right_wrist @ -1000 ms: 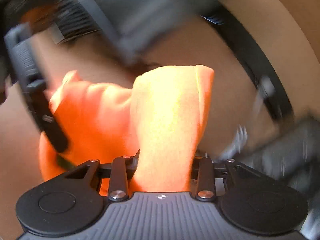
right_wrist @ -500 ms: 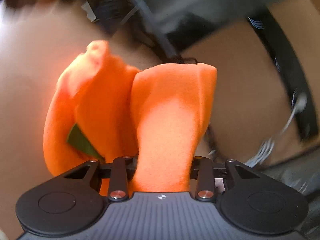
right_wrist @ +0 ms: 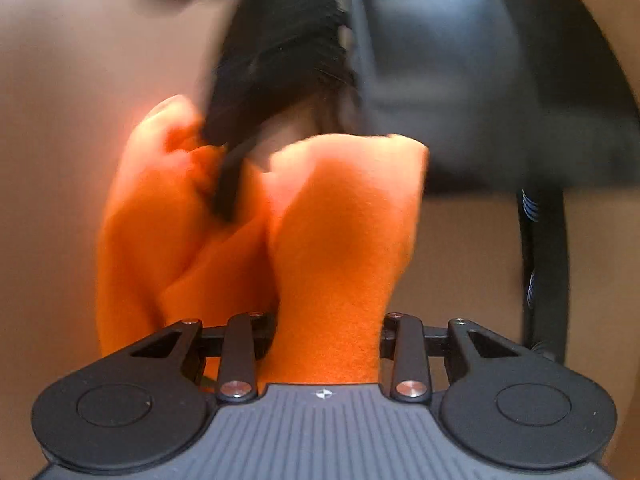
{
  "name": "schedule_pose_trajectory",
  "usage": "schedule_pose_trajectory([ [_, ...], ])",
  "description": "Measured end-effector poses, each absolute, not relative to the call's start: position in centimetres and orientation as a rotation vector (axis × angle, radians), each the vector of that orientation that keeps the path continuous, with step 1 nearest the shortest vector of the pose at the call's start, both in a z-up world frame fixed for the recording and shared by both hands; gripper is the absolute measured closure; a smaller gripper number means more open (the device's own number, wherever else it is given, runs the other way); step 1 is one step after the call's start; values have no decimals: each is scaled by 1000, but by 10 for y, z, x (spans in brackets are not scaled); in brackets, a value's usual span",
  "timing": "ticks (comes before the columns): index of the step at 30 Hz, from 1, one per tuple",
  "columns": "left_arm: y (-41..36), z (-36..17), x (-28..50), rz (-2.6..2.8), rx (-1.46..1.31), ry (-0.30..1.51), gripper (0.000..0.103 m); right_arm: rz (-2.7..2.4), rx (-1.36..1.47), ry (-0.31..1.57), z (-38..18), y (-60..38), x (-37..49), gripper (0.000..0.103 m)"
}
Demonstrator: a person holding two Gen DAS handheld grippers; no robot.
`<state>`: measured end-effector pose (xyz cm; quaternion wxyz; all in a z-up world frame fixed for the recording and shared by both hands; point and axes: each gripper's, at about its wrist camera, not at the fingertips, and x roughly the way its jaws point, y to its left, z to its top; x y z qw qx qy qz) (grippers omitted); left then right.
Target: Fold clothes
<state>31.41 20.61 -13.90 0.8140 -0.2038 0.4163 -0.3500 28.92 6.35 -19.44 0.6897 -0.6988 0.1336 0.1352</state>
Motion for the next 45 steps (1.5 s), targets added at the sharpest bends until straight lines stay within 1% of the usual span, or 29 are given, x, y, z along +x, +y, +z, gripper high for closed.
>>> schedule_pose_trajectory([
  [3,244,-113,308,-685,-538,823,9,378,-1659,243,-222,61,271,62],
  [6,261,-74,300,-680,-642,695,8,413,-1699,212,-241,61,257,59],
  [8,260,-59,298,-704,-686,634,7,412,-1696,207,-243,62,253,58],
  [11,230,-59,311,-776,-741,661,7,408,-1686,212,-242,64,251,57],
  [12,219,-61,315,-793,-749,677,7,409,-1672,226,-240,65,252,53],
  [13,208,-71,317,-778,-715,716,7,408,-1640,255,-234,65,254,52],
  [14,200,-83,317,-749,-677,754,8,405,-1600,291,-226,65,256,49],
  [15,195,-94,317,-722,-648,789,9,395,-1553,332,-218,63,257,39],
  [16,198,-105,313,-704,-649,812,10,383,-1491,377,-206,60,258,35],
  [18,204,-124,306,-669,-655,857,11,391,-1300,477,-172,48,259,17],
  [20,207,-132,298,-659,-662,875,11,424,-1072,561,-131,34,258,11],
  [21,207,-134,294,-654,-651,879,10,442,-953,590,-110,26,259,6],
  [23,207,-137,289,-647,-633,878,10,460,-728,611,-75,10,266,0],
  [25,207,-139,284,-640,-613,876,8,442,-532,603,-51,-3,283,0],
  [28,200,-135,285,-636,-572,866,7,321,-421,589,-58,-11,325,0],
  [30,197,-133,286,-641,-552,865,7,251,-481,664,-90,-10,357,0],
  [32,194,-133,286,-648,-537,866,7,220,-565,755,-138,-4,372,0],
  [33,192,-132,286,-651,-530,866,7,203,-591,752,-156,-1,375,0],
  [35,185,-131,284,-639,-481,861,7,171,-569,696,-166,0,368,0],
  [36,180,-129,283,-637,-441,857,6,160,-551,699,-165,-1,366,0],
  [41,167,-126,284,-625,-322,838,4,120,-415,780,-162,-18,354,0],
  [45,171,-126,298,-583,-306,834,4,217,-345,828,-150,-20,300,0],
])
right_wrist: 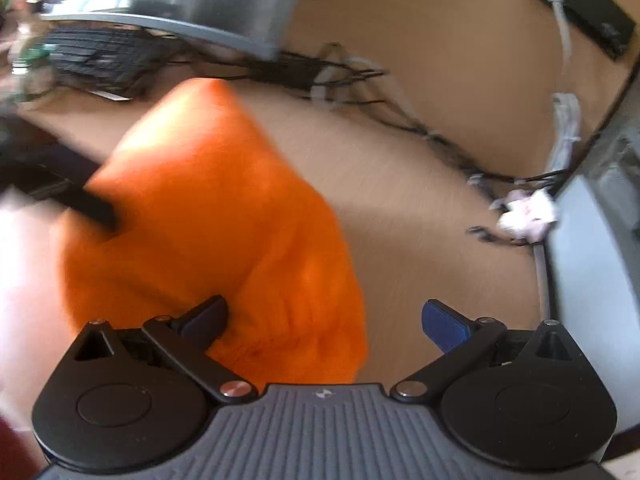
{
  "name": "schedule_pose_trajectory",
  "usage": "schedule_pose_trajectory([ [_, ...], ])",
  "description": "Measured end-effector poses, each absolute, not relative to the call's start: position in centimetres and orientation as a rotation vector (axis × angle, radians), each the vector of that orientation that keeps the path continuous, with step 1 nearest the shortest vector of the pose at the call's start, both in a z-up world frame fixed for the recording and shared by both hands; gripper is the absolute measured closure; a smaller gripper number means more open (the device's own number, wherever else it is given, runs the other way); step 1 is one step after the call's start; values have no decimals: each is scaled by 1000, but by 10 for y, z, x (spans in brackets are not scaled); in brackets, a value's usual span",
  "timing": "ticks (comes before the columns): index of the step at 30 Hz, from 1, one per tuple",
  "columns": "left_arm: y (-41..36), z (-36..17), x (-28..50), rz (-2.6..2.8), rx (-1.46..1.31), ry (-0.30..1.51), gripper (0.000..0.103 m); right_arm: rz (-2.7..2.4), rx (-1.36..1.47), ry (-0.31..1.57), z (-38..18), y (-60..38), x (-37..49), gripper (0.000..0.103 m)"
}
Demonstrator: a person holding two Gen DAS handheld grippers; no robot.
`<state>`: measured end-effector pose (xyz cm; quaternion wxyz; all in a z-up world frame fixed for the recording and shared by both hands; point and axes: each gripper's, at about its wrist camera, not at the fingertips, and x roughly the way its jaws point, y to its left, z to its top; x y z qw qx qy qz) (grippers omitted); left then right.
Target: Fold clothes
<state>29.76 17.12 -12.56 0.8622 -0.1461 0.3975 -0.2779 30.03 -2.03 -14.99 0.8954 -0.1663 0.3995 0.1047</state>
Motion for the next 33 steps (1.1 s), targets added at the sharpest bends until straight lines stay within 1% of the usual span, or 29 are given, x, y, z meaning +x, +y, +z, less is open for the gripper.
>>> schedule_pose_trajectory([
  [2,174,-126,308,-571,-307,840,2,350,-324,832,-144,-15,286,0],
  [4,176,-126,315,-568,-320,852,2,406,-301,808,-131,-16,281,0],
  [7,177,-124,320,-560,-337,868,2,422,-208,747,-106,-35,284,0],
  [9,175,-124,318,-551,-327,865,2,418,-167,729,-99,-48,289,0],
  [11,173,-124,318,-538,-327,864,1,393,-199,742,-111,-51,292,0],
  [13,171,-124,319,-526,-333,869,1,356,-302,781,-138,-43,292,0],
  [15,164,-124,320,-517,-315,877,1,334,-402,716,-163,-32,280,0],
  [16,161,-124,321,-512,-302,880,1,331,-433,690,-167,-28,277,0],
  [18,152,-122,322,-501,-250,882,0,346,-453,697,-163,-26,279,0],
  [22,155,-106,317,-464,-251,868,0,480,-256,802,-139,-55,301,0],
  [25,165,-80,294,-466,-282,801,0,532,-102,754,-115,-79,312,0],
  [28,164,-77,279,-510,-292,796,0,497,34,705,-102,-92,335,0],
  [31,153,-93,276,-491,-235,837,0,422,25,674,-104,-80,368,0],
  [33,152,-103,277,-471,-240,861,0,390,-32,722,-120,-61,389,0],
])
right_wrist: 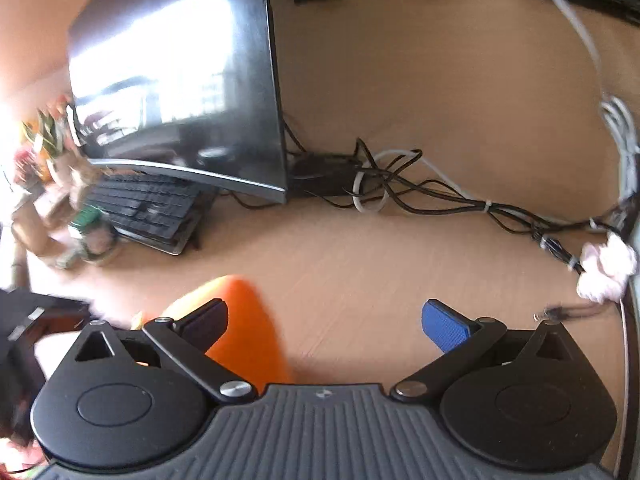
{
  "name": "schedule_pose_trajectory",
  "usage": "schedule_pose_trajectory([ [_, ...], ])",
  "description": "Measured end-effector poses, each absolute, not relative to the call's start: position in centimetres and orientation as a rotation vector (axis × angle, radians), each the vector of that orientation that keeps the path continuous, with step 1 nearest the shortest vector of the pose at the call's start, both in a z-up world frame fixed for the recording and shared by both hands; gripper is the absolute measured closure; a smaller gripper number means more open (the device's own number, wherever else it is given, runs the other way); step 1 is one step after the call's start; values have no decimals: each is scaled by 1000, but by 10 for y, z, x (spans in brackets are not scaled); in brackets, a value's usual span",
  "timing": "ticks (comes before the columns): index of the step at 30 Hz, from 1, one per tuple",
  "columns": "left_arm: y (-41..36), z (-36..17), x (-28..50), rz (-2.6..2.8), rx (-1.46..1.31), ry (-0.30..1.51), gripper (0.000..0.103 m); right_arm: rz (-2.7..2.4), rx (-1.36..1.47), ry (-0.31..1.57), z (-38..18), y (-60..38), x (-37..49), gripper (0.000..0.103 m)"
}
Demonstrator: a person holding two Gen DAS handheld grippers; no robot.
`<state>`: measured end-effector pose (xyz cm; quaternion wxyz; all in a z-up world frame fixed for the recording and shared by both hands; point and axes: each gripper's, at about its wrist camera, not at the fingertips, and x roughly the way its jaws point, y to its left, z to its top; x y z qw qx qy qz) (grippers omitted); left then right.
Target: Fold clothes
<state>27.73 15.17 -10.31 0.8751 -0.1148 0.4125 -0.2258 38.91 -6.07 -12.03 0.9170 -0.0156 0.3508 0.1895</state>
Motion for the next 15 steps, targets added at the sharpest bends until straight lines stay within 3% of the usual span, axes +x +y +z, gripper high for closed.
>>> schedule_pose_trajectory([
  [6,163,-107,281,-458,-308,867,0,268,-265,751,-154,-24,402,0],
  [12,193,-76,257,-473,-437,782,0,214,-279,656,-119,-49,353,0],
  [15,210,-88,253,-452,-530,828,0,277,-214,645,-104,-57,321,0],
])
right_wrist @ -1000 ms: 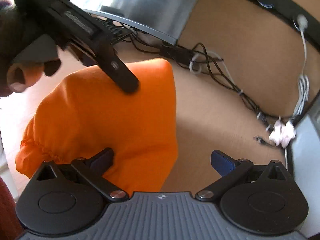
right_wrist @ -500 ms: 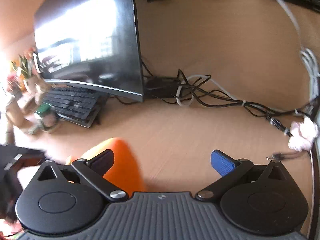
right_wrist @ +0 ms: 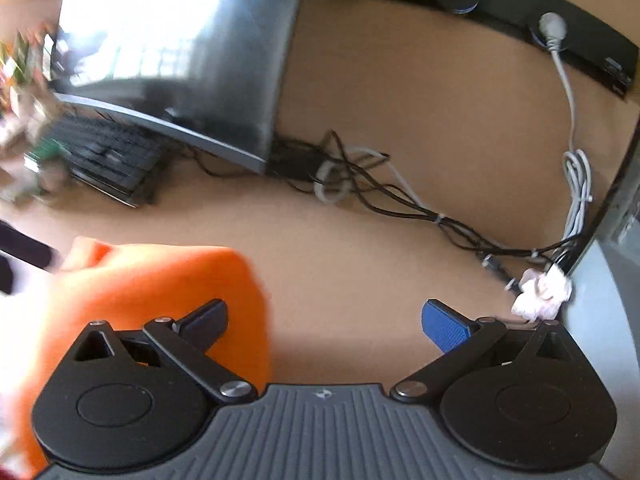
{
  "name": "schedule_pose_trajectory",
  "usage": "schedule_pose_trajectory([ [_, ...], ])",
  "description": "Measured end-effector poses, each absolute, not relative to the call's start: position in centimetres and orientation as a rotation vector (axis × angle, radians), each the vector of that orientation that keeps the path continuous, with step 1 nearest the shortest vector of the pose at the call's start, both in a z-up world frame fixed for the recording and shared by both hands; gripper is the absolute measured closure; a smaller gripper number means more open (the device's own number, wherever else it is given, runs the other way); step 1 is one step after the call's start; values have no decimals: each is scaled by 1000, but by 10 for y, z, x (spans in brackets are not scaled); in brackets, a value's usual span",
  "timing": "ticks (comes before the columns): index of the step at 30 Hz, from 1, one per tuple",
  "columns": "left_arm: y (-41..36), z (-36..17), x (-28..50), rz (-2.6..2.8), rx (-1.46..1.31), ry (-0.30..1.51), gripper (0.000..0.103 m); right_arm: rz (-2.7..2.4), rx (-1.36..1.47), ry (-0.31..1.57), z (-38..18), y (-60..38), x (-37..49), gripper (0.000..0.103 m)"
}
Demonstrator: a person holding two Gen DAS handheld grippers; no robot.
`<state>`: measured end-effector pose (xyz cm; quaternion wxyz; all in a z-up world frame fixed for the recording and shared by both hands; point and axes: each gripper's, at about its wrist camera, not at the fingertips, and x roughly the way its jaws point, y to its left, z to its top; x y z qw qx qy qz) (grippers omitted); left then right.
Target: Fold clothes
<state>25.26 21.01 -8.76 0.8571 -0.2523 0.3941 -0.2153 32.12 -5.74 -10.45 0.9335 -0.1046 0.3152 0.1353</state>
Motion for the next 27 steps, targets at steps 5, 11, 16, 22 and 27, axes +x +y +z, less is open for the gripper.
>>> schedule_pose_trajectory([
  [5,203,-117,263,-511,-687,900,0,255,-242,699,-119,-50,305,0],
  [11,180,-74,245,-837,-627,693,0,141,-296,742,-124,-55,310,0],
  [16,197,-91,245,-764,-663,781,0,131,-350,723,-126,-43,306,0],
  [22,226,-76,238,-741,-678,727,0,122,-394,701,-131,-31,303,0],
  [27,206,-71,258,-710,-635,694,0,119,-421,688,-130,-25,303,0],
])
